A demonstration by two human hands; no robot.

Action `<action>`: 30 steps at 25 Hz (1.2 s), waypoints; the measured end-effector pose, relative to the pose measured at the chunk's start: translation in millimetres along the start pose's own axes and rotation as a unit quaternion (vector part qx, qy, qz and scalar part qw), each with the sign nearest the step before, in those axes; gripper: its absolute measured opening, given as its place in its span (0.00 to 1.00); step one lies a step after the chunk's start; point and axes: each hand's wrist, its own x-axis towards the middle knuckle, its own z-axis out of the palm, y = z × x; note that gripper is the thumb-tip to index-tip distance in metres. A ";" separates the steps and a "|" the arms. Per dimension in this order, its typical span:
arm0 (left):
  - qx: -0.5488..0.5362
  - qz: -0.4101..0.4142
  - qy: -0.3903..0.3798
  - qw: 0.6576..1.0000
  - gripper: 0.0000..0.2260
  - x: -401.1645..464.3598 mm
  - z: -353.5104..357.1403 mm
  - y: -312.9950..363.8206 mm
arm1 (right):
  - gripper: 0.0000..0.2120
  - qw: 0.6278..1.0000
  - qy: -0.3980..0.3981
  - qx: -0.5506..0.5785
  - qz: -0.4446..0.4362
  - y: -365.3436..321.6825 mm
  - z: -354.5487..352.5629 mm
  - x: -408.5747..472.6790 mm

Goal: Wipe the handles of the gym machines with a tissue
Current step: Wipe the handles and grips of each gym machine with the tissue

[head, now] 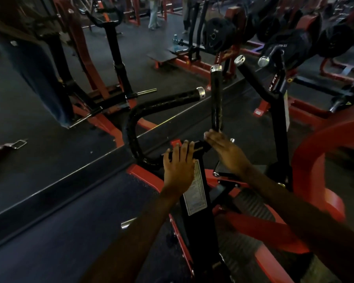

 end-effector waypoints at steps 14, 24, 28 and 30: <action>0.092 -0.009 0.035 0.995 0.24 -3.5 7.3 4.1 | 0.17 0.666 0.233 0.520 0.481 21.0 -9.3 18.9; 0.104 0.001 0.038 0.994 0.24 -4.5 10.6 4.3 | 0.12 0.612 0.063 0.581 0.532 27.7 -35.9 70.2; 0.108 0.000 0.042 0.993 0.23 -9.0 10.2 4.6 | 0.13 0.623 0.091 0.599 0.495 18.6 -38.1 52.1; 0.098 0.000 0.045 0.994 0.23 -8.0 11.1 4.6 | 0.14 0.615 0.016 0.611 0.498 8.6 -35.7 31.1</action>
